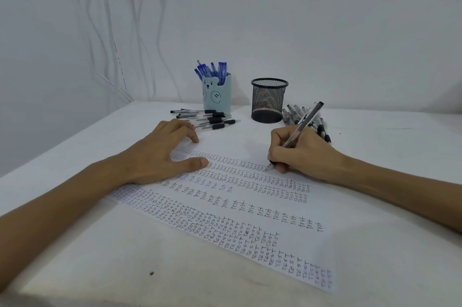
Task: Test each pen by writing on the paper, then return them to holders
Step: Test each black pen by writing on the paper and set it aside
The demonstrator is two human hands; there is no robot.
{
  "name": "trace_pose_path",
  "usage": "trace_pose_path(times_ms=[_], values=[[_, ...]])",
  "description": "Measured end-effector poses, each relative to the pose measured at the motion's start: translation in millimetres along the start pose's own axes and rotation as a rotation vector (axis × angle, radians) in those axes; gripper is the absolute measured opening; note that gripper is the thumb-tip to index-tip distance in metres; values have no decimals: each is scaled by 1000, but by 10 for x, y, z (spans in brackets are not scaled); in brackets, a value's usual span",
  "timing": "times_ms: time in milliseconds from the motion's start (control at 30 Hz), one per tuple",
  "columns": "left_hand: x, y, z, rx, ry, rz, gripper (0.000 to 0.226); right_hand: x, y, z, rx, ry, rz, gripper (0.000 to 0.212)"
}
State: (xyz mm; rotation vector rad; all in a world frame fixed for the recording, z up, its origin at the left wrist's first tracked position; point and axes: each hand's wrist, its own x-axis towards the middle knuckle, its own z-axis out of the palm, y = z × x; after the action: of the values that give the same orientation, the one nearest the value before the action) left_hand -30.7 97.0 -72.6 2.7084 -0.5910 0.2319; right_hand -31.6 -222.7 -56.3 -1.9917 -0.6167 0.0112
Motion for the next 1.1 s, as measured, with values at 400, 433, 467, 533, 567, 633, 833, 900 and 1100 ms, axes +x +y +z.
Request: trace_pose_path(times_ms=[400, 433, 467, 533, 567, 633, 833, 900, 1100], values=[[5, -1, -3, 4, -4, -4, 75, 8, -9, -5, -5, -10, 15, 21], [8, 1, -2, 4, -6, -5, 75, 7, -8, -6, -8, -8, 15, 21], [8, 0, -2, 3, -7, -7, 75, 8, -5, -6, -8, -4, 15, 22], [6, -2, -1, 1, -3, -6, 75, 16, -1, -5, -9, 3, 14, 22], [7, -2, -2, 1, -2, -5, 75, 20, 0, -4, -10, 3, 15, 22], [7, -1, 0, -1, -3, -4, 75, 23, 6, -6, -4, 1, 20, 22], [4, 3, 0, 3, -2, -2, 76, 28, 15, -8, 23, 9, 30, 24], [3, 3, -4, 2, -2, -3, 76, 28, 23, -8, 34, 14, 34, 23], [4, -11, 1, 1, 1, 6, 75, 30, 19, 3, -7, 41, 44, 21]])
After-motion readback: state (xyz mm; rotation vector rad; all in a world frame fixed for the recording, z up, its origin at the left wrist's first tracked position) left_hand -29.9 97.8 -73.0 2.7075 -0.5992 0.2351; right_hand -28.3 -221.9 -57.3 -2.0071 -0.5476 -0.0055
